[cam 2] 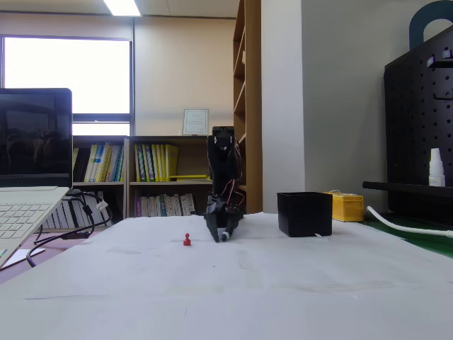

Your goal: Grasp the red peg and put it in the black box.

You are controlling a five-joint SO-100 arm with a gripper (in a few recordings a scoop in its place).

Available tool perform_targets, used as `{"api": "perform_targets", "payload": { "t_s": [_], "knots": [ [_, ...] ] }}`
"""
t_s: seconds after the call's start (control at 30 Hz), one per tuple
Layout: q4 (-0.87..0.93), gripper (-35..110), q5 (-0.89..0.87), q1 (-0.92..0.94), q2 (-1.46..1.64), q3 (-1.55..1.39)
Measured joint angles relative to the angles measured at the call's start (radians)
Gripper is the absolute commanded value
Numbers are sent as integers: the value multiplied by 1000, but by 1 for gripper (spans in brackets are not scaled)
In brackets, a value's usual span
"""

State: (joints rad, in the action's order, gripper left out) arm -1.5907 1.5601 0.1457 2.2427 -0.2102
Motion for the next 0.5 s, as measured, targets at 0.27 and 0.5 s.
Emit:
{"api": "perform_targets", "payload": {
  "t_s": [0.27, 0.5],
  "knots": [
    [-2, 0, -2, 34, 5, 0],
    [-54, 0, -2, 121, 44, -2]
  ]
}}
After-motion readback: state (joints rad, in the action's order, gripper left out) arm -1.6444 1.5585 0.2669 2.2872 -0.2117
